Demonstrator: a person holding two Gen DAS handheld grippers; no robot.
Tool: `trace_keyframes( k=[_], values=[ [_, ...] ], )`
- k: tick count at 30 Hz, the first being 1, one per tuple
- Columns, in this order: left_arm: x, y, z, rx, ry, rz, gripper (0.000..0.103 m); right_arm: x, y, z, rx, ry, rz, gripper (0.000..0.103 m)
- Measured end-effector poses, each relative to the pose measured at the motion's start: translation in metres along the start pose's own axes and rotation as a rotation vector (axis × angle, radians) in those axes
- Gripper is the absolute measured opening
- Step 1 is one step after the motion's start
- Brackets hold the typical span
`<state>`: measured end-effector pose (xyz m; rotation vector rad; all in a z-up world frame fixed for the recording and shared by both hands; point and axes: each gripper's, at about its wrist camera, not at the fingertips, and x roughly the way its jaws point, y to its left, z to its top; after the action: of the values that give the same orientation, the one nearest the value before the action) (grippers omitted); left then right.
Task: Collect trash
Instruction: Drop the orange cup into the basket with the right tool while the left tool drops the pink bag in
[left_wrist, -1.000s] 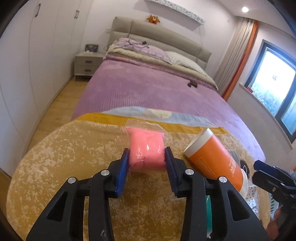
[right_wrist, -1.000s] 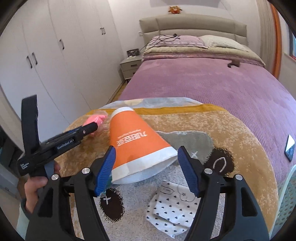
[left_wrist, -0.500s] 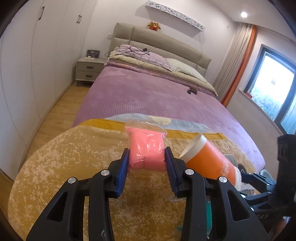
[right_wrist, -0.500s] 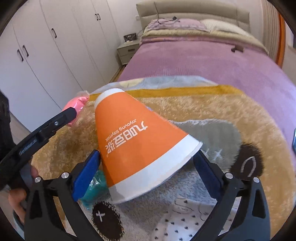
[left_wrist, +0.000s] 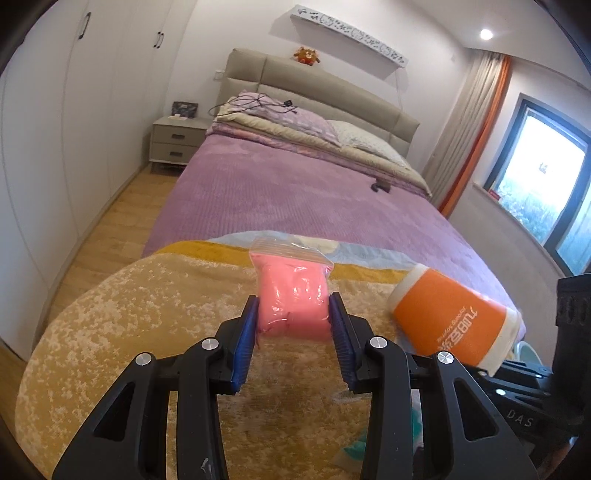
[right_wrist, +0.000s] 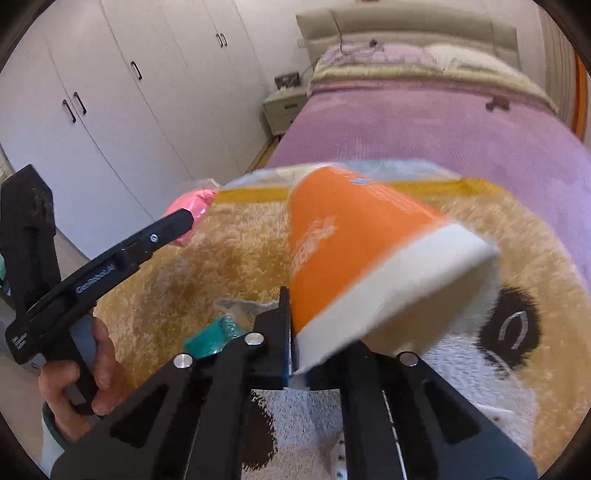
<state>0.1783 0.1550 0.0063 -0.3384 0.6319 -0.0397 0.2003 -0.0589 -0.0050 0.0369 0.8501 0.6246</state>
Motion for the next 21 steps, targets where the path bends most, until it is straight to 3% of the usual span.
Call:
trace_keyframes(
  k=[5, 10, 16, 21],
  values=[
    [-0.012, -0.020, 0.000, 0.043, -0.019, -0.059, 0.037, -0.045, 0.003, -0.001, -0.028, -0.084, -0.032, 0.003],
    [-0.037, -0.073, -0.005, 0.145, -0.030, -0.122, 0.037, -0.105, -0.011, -0.013, -0.030, -0.156, -0.094, 0.003],
    [-0.061, -0.159, -0.026, 0.248, -0.005, -0.249, 0.037, -0.190, -0.063, -0.053, 0.071, -0.227, -0.218, 0.003],
    [-0.064, -0.238, -0.052, 0.321, 0.033, -0.365, 0.037, -0.236, -0.115, -0.083, 0.189, -0.225, -0.329, 0.003]
  ],
)
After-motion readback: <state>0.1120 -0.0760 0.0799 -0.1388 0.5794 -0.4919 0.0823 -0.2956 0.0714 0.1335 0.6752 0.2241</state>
